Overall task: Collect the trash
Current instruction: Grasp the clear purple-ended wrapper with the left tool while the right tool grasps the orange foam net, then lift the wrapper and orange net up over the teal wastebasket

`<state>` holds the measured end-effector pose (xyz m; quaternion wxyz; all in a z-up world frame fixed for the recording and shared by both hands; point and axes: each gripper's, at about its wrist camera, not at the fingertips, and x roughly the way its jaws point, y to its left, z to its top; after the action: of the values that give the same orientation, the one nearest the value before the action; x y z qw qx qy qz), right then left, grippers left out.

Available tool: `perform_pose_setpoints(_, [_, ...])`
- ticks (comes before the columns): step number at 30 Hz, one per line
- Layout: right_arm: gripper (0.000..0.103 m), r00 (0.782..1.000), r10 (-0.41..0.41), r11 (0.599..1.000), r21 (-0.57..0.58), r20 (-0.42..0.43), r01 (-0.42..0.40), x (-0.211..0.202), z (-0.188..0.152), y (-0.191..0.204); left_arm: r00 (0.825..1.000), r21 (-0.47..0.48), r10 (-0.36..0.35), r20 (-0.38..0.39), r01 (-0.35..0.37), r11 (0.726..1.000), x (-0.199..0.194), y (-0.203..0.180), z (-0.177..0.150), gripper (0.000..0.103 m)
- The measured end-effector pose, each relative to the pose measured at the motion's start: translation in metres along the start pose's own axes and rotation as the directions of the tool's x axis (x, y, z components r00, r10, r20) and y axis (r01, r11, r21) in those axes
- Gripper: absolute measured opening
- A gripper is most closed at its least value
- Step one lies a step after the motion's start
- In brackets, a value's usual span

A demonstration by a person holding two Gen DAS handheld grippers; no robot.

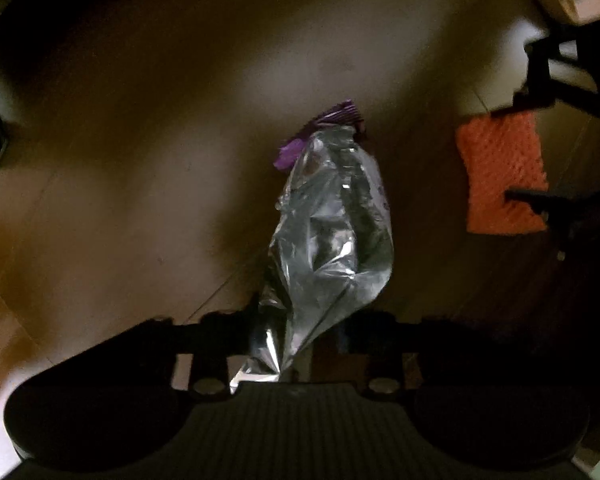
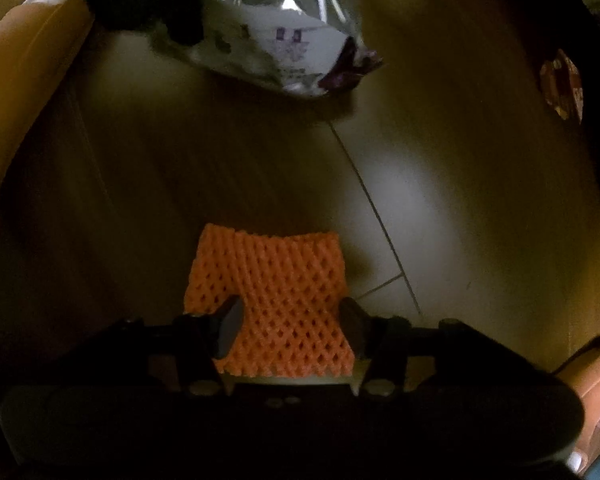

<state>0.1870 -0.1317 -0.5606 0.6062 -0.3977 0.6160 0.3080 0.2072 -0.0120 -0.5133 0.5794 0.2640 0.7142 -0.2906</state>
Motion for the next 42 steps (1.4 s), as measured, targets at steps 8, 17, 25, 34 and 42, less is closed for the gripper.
perform_pose_setpoints(8, [0.013, 1.000, 0.024, 1.000, 0.019, 0.004, -0.024, -0.006, 0.000, -0.002, 0.996, -0.074, 0.062, 0.066, -0.057, 0.996, -0.019, 0.019, -0.004, 0.013])
perform_pose_setpoints(17, [0.007, 0.999, 0.004, 0.981, 0.191, 0.053, -0.014, -0.021, 0.002, -0.049, 0.964, 0.033, 0.190, 0.188, -0.200, 0.979, -0.049, -0.001, -0.001, 0.011])
perform_pose_setpoints(25, [0.007, 0.985, 0.012, 0.882, 0.462, 0.174, -0.092, -0.069, 0.006, -0.112, 0.909, 0.147, 0.248, 0.336, -0.311, 0.939, -0.106, -0.023, -0.010, 0.011])
perform_pose_setpoints(34, [0.007, 0.940, -0.080, 0.844, 0.524, 0.333, -0.113, -0.186, -0.010, -0.123, 0.874, -0.013, 0.250, 0.416, -0.269, 0.963, -0.220, -0.020, -0.032, 0.011])
perform_pose_setpoints(42, [0.007, 0.834, -0.217, 0.825, 0.552, 0.507, -0.121, -0.315, -0.050, -0.112, 0.782, -0.193, 0.300, 0.546, -0.231, 0.954, -0.326, -0.043, -0.062, 0.012])
